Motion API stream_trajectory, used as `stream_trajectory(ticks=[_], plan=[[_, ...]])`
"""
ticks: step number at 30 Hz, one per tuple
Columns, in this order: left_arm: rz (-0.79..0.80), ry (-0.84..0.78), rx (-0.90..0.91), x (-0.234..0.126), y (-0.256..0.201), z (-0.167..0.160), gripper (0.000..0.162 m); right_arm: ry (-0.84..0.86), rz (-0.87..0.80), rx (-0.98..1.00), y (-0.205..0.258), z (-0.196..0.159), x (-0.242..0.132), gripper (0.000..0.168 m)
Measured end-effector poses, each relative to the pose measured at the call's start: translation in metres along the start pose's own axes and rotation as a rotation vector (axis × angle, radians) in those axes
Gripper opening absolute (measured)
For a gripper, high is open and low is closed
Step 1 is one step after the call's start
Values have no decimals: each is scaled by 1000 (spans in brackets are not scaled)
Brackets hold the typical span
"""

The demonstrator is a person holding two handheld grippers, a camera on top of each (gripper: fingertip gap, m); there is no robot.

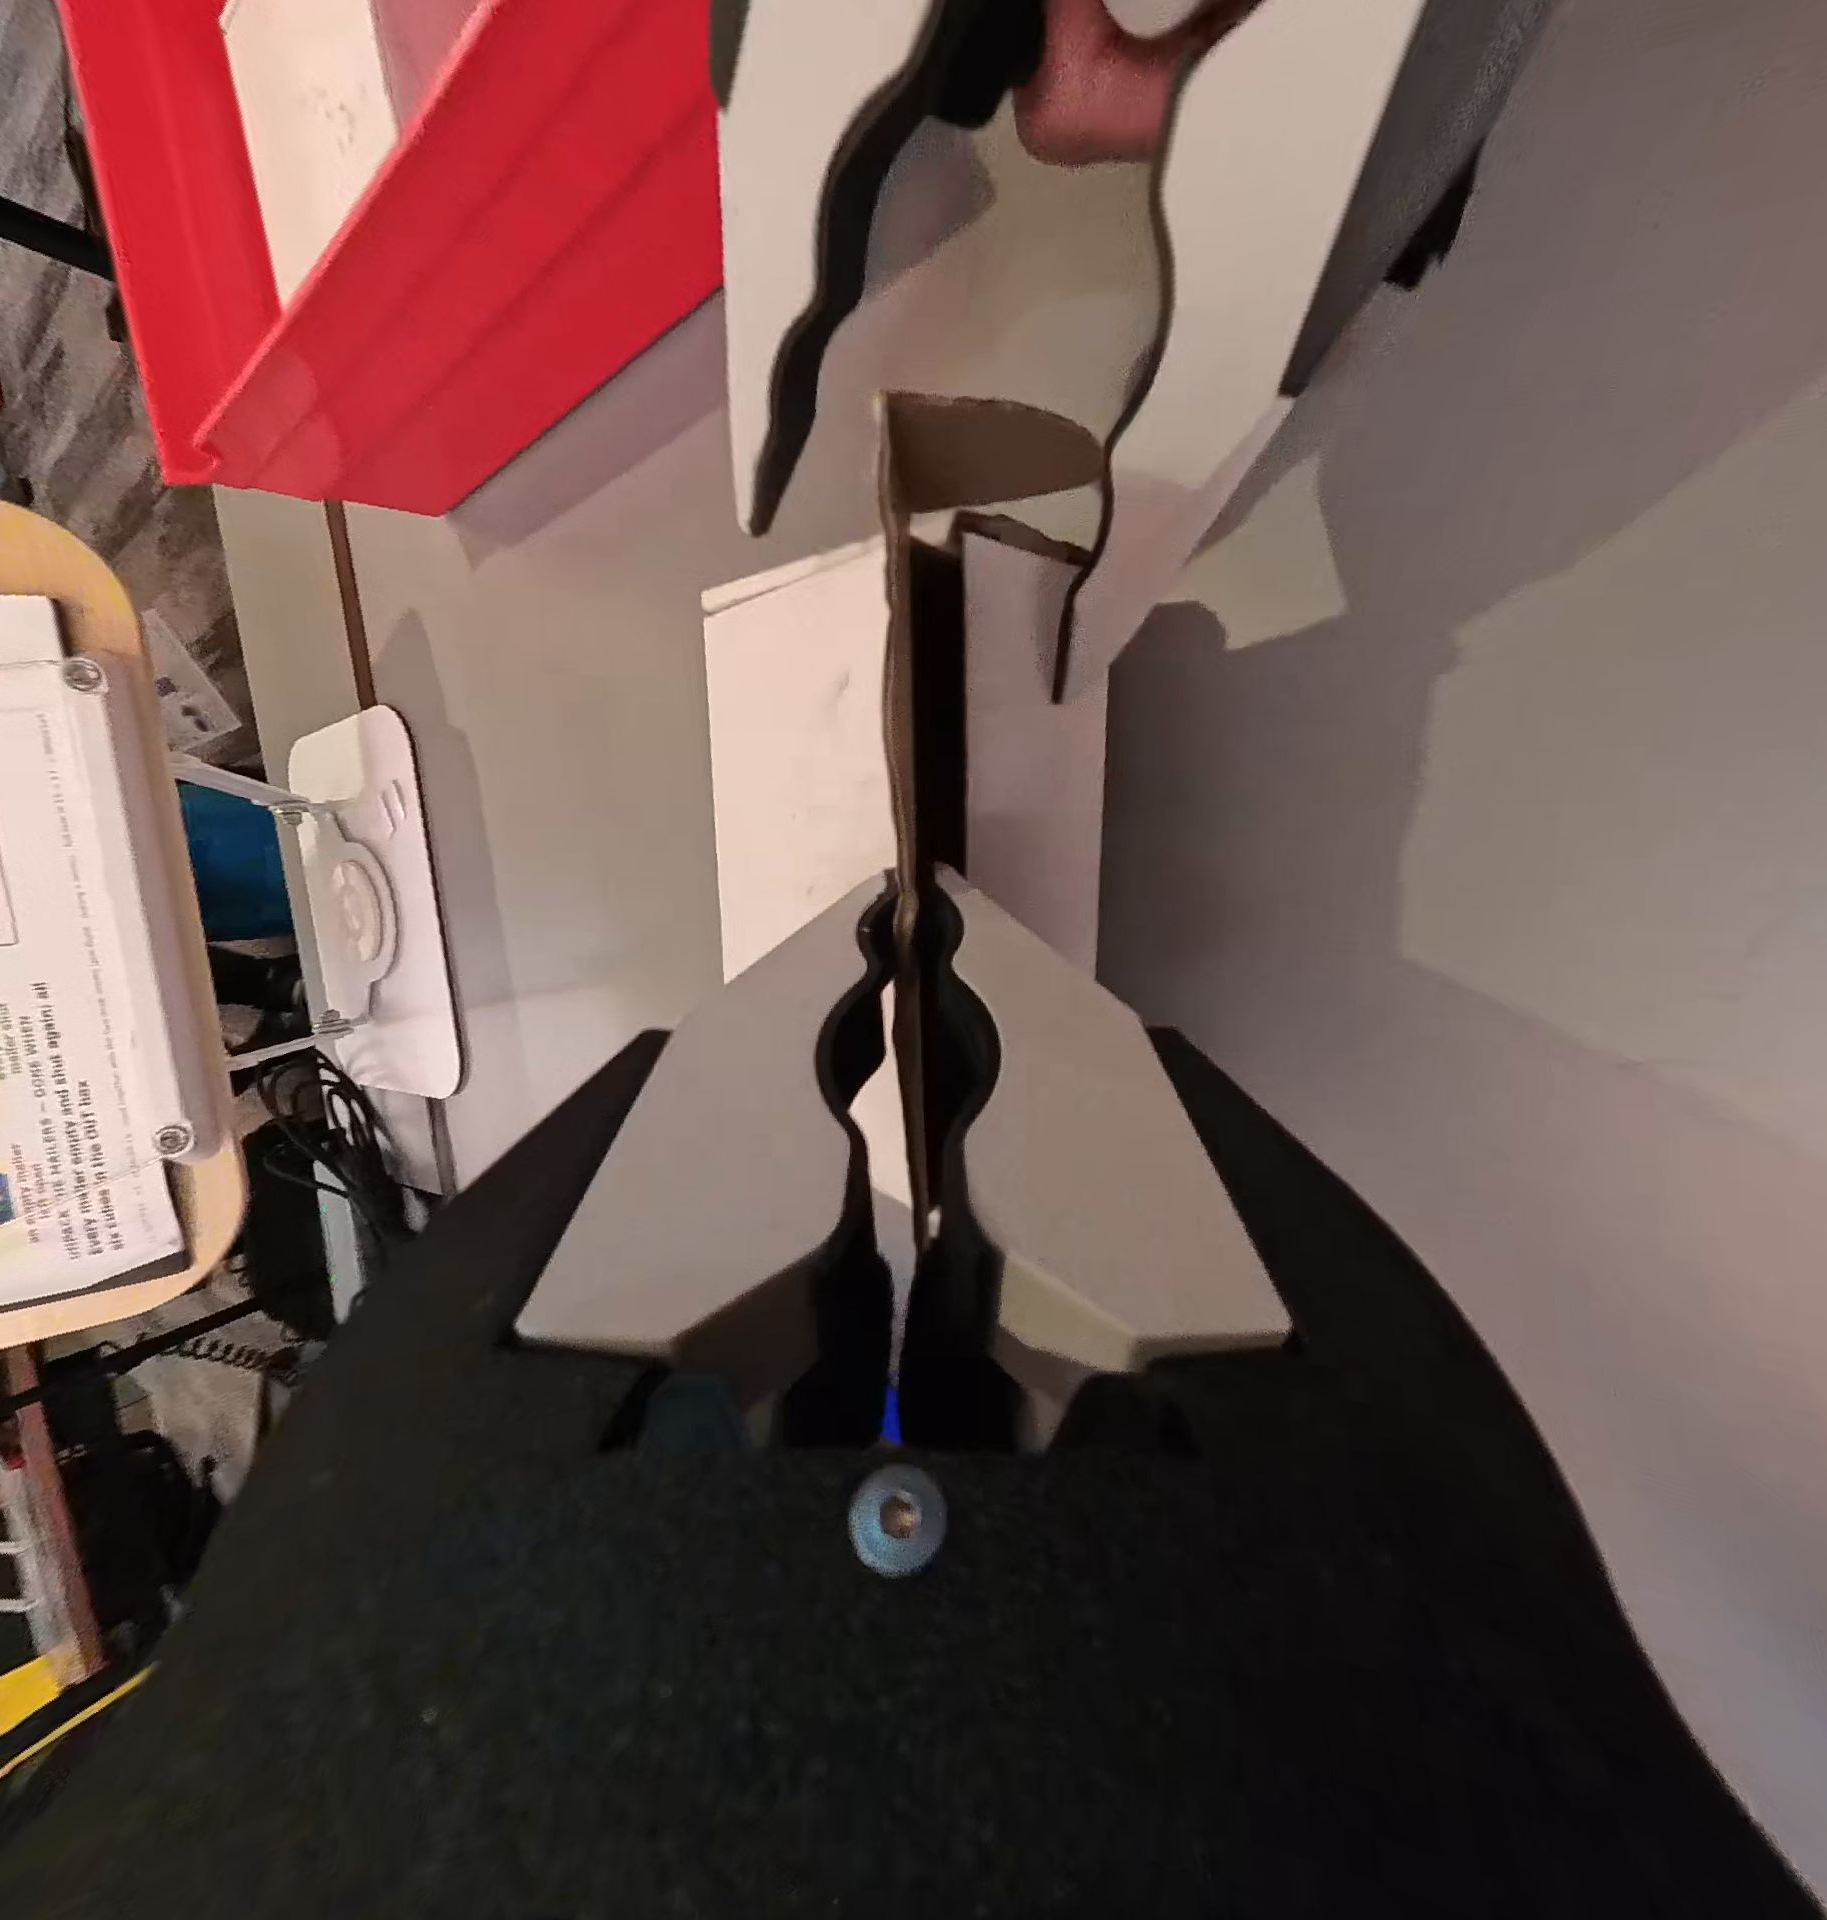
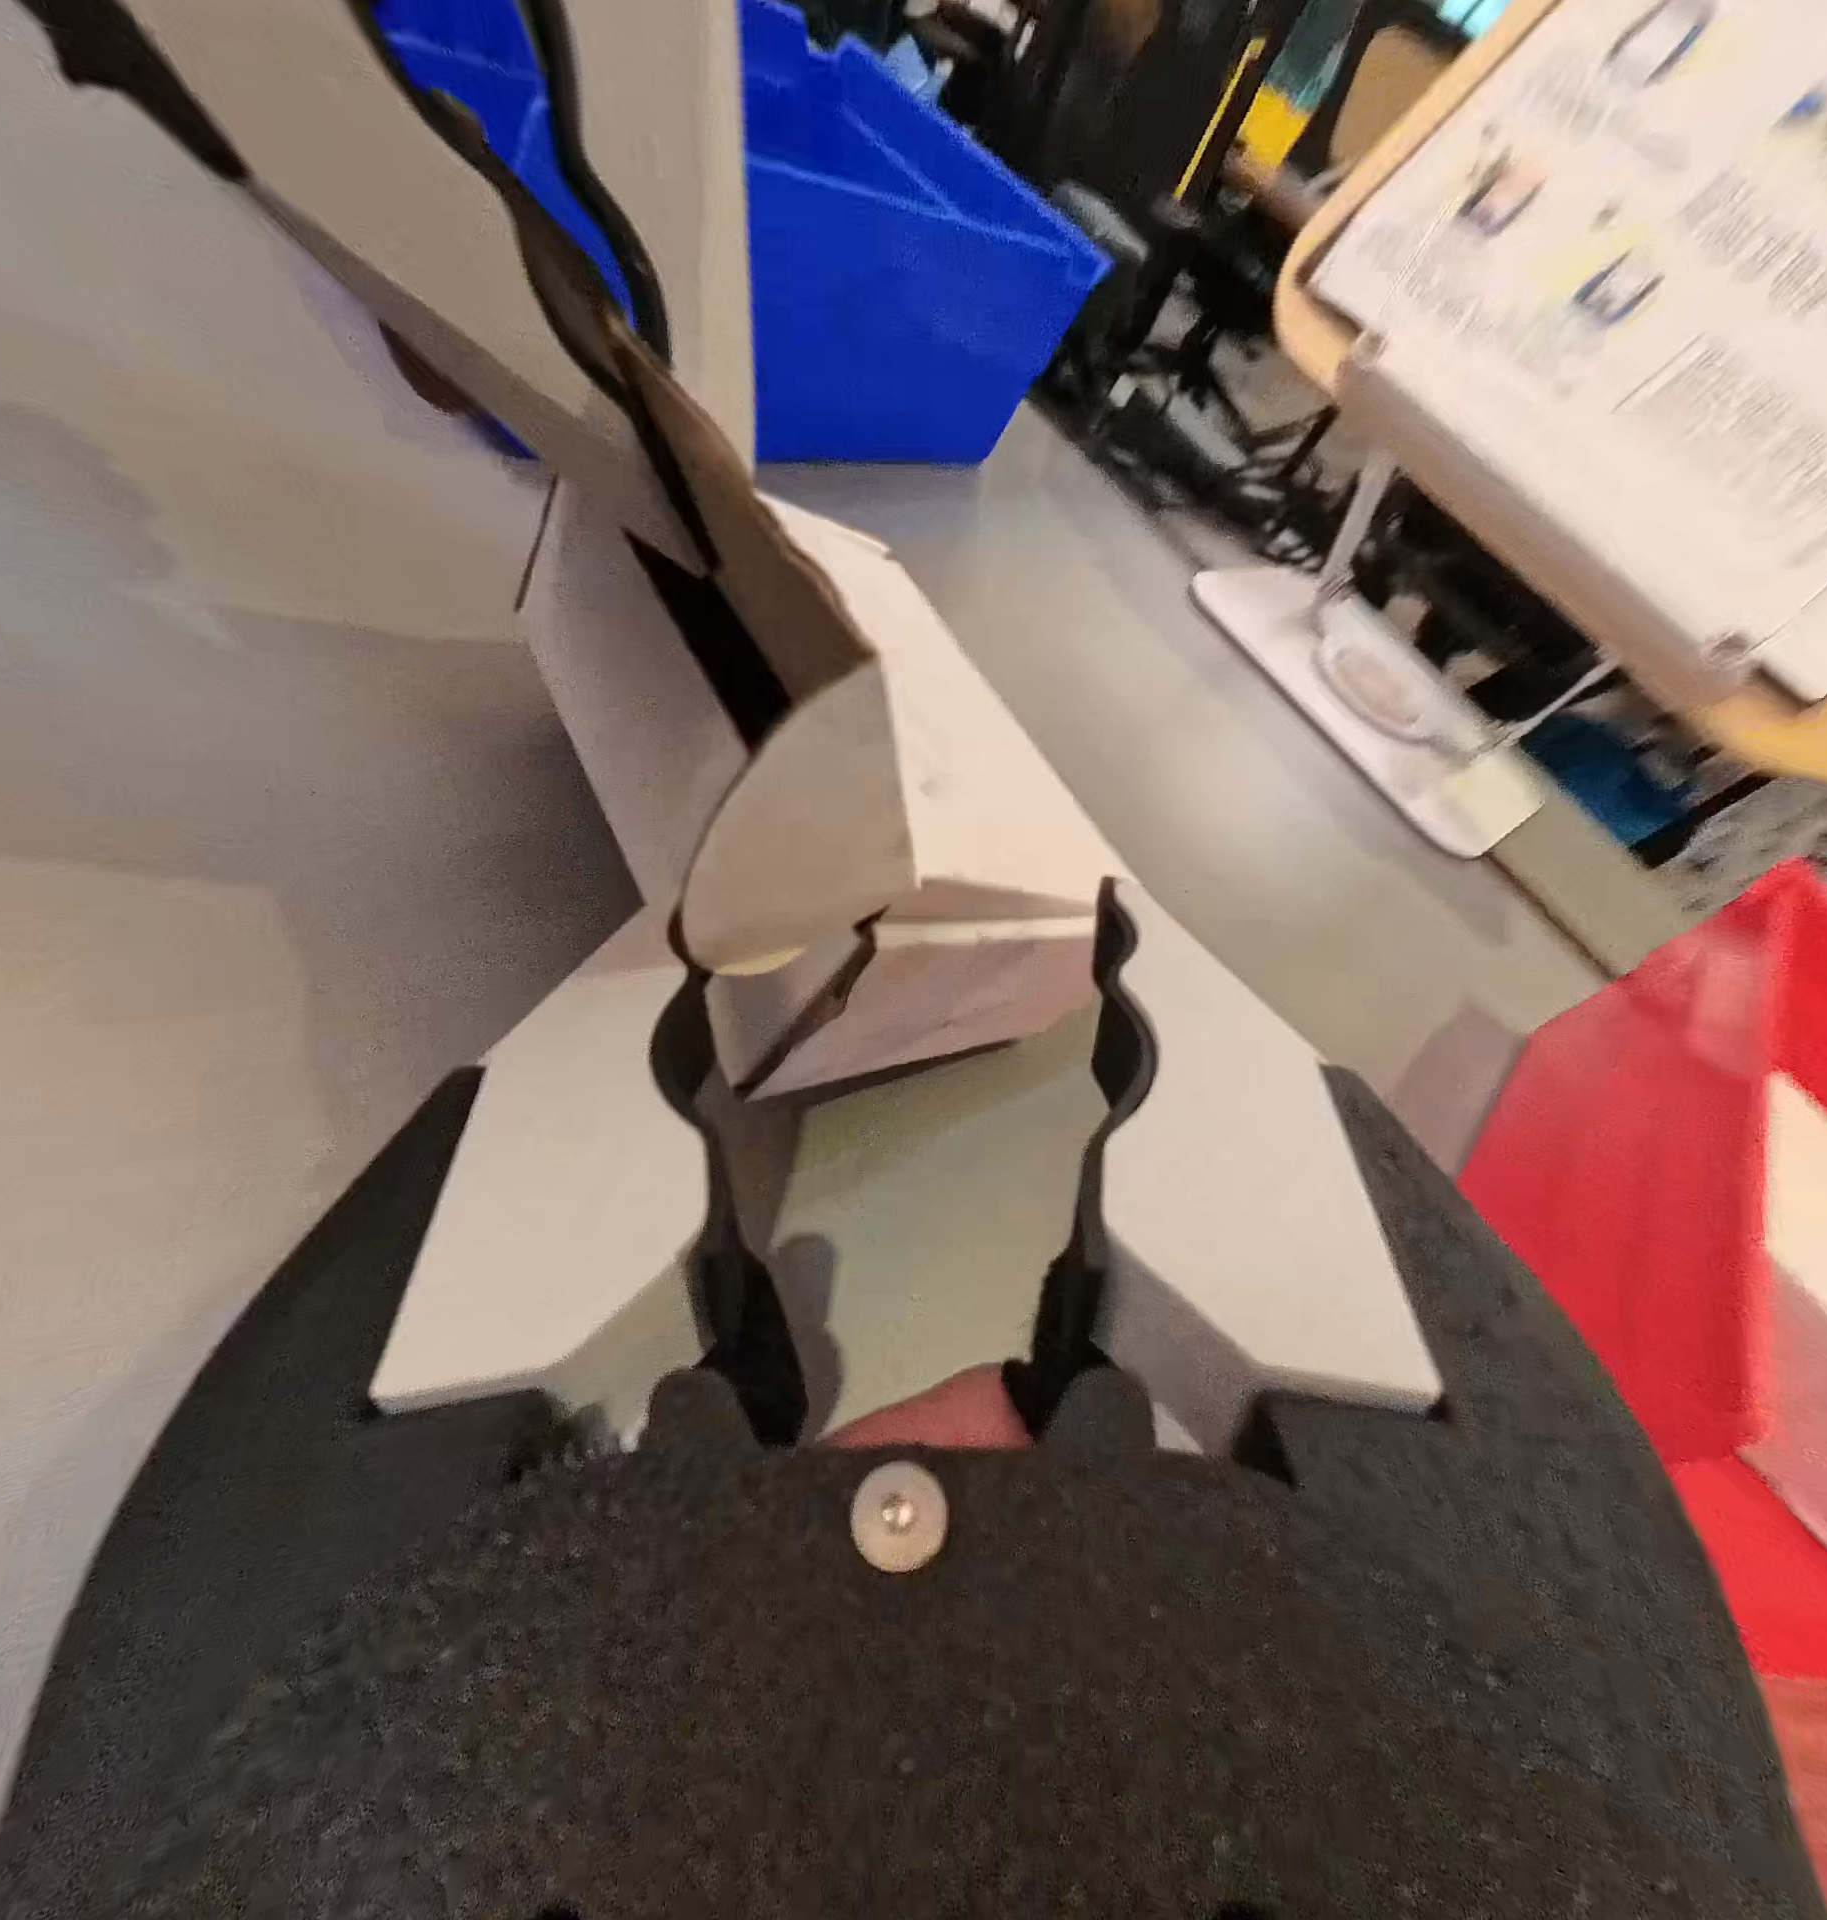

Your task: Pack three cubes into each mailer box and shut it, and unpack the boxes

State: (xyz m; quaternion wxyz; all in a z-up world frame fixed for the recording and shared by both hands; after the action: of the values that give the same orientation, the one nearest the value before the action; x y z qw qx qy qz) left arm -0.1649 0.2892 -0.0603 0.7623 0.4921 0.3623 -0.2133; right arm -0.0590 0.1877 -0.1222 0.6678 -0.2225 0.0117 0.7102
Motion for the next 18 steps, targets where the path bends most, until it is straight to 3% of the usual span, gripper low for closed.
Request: stream_trajectory(ticks=[4, 10, 18], plan=[[-26, -23, -13, 0, 0, 2, 0, 50, 3, -58, 7, -5, 4, 63], [-29, -22, -22, -1, 3, 0, 0, 109, 25, -13, 3, -18, 8, 64], [-81, -100, -181, -17, 62, -6, 0, 119, 24, -86, 5, -18, 9, 61]])
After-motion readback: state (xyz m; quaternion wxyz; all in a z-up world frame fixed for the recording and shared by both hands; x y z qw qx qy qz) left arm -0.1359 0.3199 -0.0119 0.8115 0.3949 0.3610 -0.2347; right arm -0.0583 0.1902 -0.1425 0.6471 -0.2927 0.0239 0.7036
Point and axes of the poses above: each gripper's, where its closed fingertips meet, x out along the fingers, z out of its top, y = z × x across the jaws, the point moved 9 cm from there along -x, back along the fingers, and after that the axes turned 7 degrees about x, right-handed, at the moved point
